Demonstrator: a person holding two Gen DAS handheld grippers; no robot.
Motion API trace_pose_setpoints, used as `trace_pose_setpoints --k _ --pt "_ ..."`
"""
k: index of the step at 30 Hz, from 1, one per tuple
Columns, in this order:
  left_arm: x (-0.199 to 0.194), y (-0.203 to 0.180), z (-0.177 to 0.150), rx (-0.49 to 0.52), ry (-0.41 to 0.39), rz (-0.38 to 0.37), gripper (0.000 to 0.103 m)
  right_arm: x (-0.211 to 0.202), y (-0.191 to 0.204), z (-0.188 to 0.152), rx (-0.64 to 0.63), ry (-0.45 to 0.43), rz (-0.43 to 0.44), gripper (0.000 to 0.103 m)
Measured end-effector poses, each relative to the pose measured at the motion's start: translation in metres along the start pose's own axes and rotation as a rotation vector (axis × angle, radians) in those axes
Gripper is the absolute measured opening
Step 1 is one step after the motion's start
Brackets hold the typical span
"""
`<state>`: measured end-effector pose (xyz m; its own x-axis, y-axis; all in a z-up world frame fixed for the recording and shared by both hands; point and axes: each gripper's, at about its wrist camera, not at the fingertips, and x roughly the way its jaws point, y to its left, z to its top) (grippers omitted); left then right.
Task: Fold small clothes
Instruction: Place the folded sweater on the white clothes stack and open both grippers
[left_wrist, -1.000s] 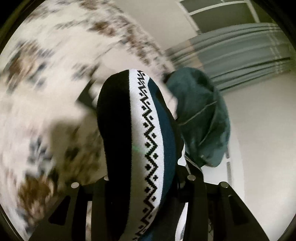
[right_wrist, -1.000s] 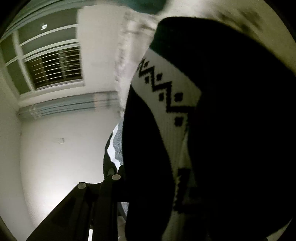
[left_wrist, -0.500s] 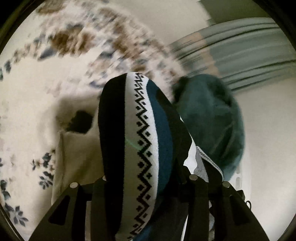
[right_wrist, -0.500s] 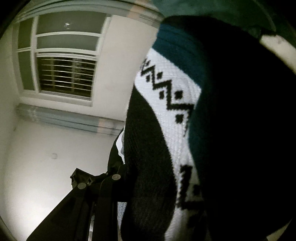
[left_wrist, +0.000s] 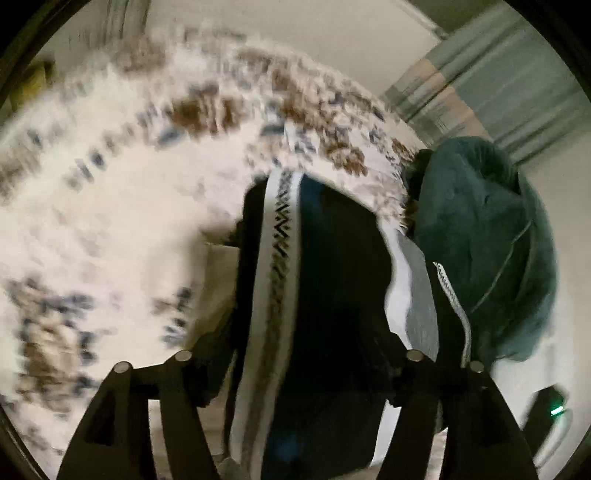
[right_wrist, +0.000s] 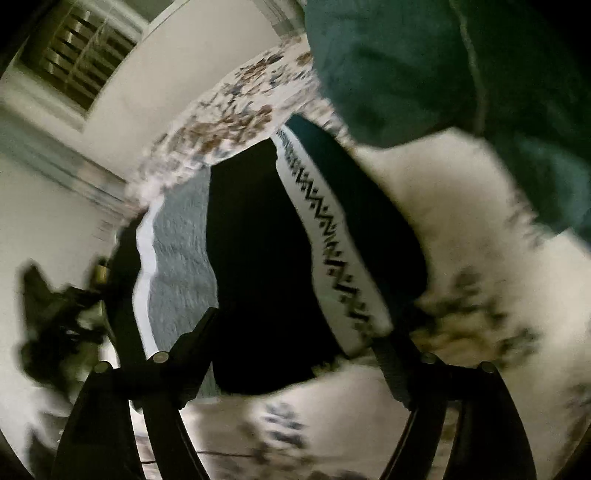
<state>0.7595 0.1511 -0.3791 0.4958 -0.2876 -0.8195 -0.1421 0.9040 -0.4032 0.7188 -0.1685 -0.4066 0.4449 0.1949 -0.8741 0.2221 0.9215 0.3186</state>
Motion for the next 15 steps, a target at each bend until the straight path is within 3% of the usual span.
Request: trace_pose_setpoints --k 2,4,7,11,15 --pt "-0.017 -0.013 -0.010 0.054 -0.030 0.049 0.087 -0.031 -0.013 -0.010 -0.067 -0.030 -0.069 0.088" --pt "-0.037 -0.029 -0.023 0.095 -0.050 0.121 0.096 -0.054 0.001 -0.008 -0.116 -0.046 -0.121 0.093" --pt "-0.056 -0.046 -0.037 0.144 -0.058 0.196 0.098 -0.094 0.016 -0.019 -0.192 -0.060 -0.172 0.103" --pt "-0.094 -0.073 -0.063 0.211 -0.101 0.309 0.103 -0.144 0.025 -0.022 -0.238 -0.100 -0.229 0.103" --pt "-0.134 -0.090 -0.088 0.231 -0.108 0.313 0.103 -0.197 0.025 -0.028 -0.250 -0.124 -0.251 0.103"
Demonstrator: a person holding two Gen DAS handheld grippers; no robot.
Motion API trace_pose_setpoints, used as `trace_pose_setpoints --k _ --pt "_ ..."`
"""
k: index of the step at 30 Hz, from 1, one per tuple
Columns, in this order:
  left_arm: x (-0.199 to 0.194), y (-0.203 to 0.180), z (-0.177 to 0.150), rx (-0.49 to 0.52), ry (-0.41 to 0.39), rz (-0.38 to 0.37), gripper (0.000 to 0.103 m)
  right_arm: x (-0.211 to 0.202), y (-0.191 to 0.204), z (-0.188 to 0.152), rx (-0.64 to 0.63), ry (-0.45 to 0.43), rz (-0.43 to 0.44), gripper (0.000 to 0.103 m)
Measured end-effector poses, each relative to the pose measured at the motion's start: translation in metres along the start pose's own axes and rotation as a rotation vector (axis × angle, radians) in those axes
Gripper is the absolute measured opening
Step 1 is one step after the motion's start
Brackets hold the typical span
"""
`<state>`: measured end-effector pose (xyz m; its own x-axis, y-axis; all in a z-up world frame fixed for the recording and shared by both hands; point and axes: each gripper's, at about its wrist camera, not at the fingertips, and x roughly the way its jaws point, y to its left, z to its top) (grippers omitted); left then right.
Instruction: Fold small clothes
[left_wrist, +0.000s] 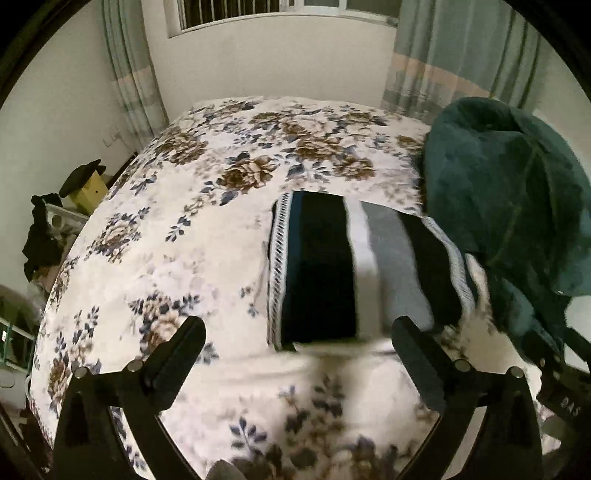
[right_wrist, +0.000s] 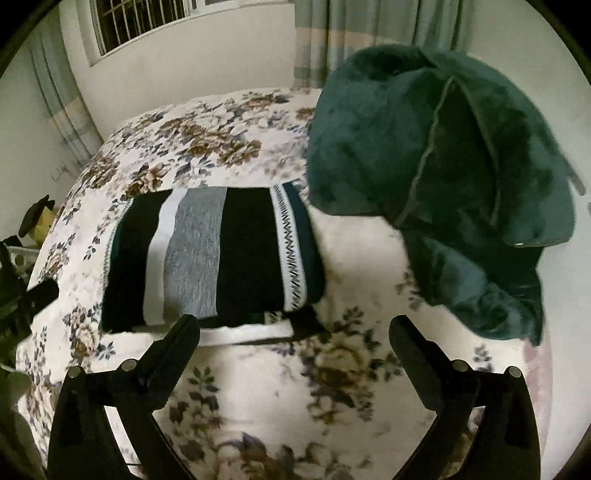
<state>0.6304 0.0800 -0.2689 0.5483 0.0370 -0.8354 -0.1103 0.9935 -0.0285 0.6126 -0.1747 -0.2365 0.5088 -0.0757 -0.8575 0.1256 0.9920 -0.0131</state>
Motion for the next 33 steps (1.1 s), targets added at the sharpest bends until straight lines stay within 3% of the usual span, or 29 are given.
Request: trace_pose_setpoints --k 8,20,27,33 --pt "-0.116 -0.022 -0.033 0.024 -0.108 0.028 0.103 -0.146 -0.030 -0.029 -0.036 -0.126 -0.040 0.103" --pt "-0.273 -0.030 -0.079 -0.022 -0.219 0.048 0.103 -0.344 -0.061 -0.083 -0.098 -0.309 0.007 0.103" --pt "-0.337 -0.043 -0.109 -0.012 -0.267 0.045 0.103 -0.428 -0.084 -0.112 -0.107 -0.392 0.033 0.103" --pt "-0.369 -0.048 -0.127 -0.019 -0.291 0.027 0.103 -0.470 -0.098 -0.137 -0.120 -0.412 0.060 0.103"
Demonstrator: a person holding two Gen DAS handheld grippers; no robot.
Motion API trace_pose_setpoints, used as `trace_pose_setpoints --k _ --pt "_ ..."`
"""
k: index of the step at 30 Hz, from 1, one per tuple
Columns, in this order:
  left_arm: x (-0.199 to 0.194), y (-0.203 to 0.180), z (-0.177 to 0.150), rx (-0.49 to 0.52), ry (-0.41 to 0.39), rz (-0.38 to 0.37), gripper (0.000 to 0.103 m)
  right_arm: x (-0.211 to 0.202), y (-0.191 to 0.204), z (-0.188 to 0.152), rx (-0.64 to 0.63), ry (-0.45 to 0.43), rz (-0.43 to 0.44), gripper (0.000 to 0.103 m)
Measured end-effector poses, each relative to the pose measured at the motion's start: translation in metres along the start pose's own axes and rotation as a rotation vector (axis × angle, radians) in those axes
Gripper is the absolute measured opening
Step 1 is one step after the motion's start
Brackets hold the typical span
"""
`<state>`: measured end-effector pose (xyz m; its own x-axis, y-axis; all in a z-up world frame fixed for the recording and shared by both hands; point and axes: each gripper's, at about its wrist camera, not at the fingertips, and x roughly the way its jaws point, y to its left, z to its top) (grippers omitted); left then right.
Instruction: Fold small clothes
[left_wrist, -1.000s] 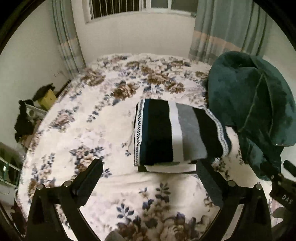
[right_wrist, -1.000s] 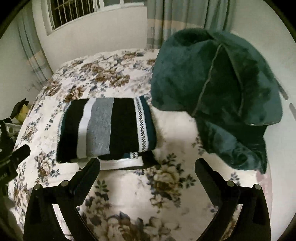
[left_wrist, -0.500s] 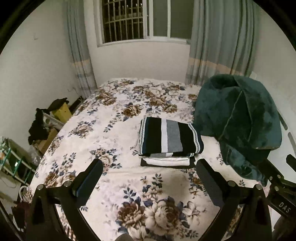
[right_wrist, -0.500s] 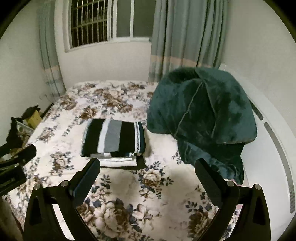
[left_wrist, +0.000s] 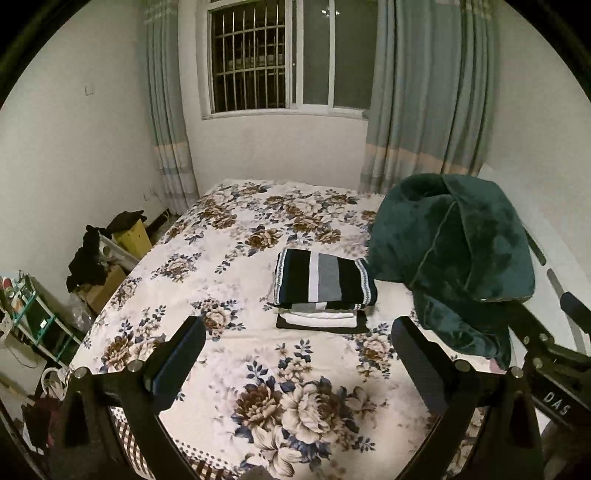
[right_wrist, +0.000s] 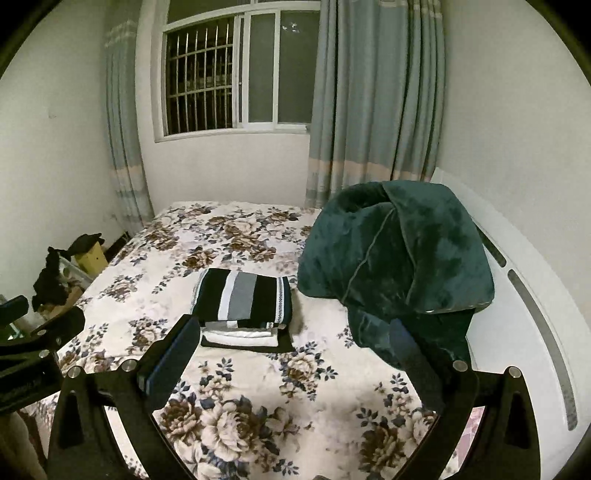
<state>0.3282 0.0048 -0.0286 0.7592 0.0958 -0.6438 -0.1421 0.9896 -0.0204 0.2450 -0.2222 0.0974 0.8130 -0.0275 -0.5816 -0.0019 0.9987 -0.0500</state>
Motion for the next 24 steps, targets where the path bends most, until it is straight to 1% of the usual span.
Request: trace_pose_setpoints --k 5,9,15,24 --pt "-0.022 -0.001 -0.007 -0.004 -0.027 0.006 0.103 -0.036 -0.009 -0.005 -0.004 -0.025 0.017 0.103" --pt "-0.034 -0.003 -0.014 -0.003 -0.040 0.011 0.103 -0.053 -0.014 -0.006 -0.010 -0.043 0.027 0.103" --pt "-0.045 -0.003 -0.018 -0.014 -0.054 0.027 0.103 -0.063 -0.020 -0.002 -0.020 -0.061 0.033 0.103" --pt "-0.060 -0.003 -0.022 -0.027 -0.088 0.051 0.103 -0.066 -0.024 0.002 -0.038 -0.062 0.055 0.103"
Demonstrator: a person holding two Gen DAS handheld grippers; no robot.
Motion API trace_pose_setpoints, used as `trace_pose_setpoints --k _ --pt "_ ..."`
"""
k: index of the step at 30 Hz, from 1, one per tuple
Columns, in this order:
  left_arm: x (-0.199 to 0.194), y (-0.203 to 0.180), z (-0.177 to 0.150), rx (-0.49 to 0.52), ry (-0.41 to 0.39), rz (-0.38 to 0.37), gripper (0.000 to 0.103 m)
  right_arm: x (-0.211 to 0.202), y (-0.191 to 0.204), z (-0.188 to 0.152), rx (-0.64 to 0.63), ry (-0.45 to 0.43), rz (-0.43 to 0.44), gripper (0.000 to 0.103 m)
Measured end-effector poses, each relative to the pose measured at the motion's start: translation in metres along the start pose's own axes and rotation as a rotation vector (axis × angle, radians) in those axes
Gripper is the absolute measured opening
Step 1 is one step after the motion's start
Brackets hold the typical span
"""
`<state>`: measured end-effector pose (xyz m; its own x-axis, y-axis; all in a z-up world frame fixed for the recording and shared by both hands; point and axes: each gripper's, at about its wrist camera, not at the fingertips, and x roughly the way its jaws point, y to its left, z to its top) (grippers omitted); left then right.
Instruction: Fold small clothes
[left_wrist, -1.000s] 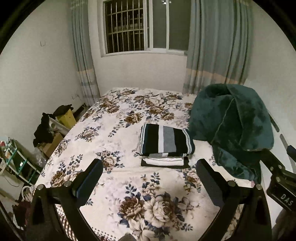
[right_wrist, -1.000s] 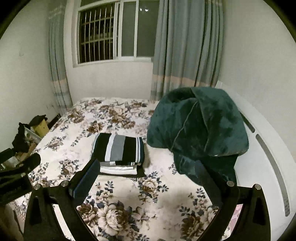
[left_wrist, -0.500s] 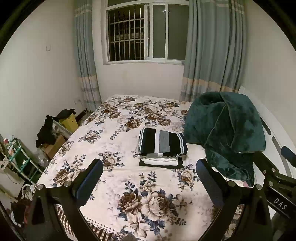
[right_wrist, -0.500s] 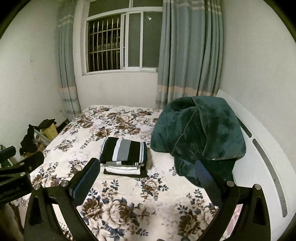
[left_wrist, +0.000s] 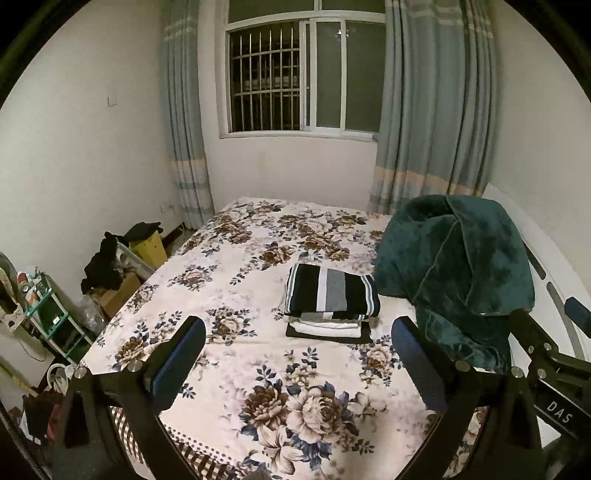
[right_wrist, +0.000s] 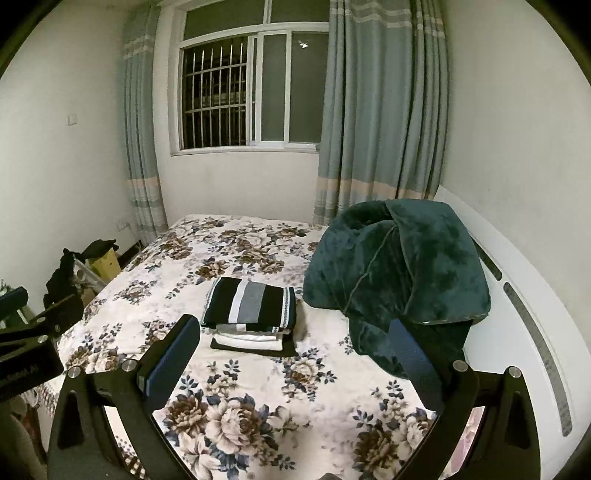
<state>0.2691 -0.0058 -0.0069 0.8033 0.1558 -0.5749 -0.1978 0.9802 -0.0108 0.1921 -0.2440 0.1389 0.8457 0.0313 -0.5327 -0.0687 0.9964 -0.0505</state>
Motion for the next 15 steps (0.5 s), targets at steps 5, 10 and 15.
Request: trace_pose_setpoints --k 5,10,15 --pt "-0.0009 0.0003 0.0011 0.004 0.005 0.004 0.103 -0.0011 -0.0031 0.0014 -0.001 -0.001 0.015 0.103" --pt "-0.0072 -0.0013 0.0013 -0.002 0.004 0.007 0.103 0.0026 -0.0068 0.0073 -0.002 -0.006 0.026 0.103" --pt "-0.0074 -0.0009 0.0019 0.000 0.002 0.003 0.103 0.0036 -0.0058 0.0089 -0.007 -0.009 0.032 0.103"
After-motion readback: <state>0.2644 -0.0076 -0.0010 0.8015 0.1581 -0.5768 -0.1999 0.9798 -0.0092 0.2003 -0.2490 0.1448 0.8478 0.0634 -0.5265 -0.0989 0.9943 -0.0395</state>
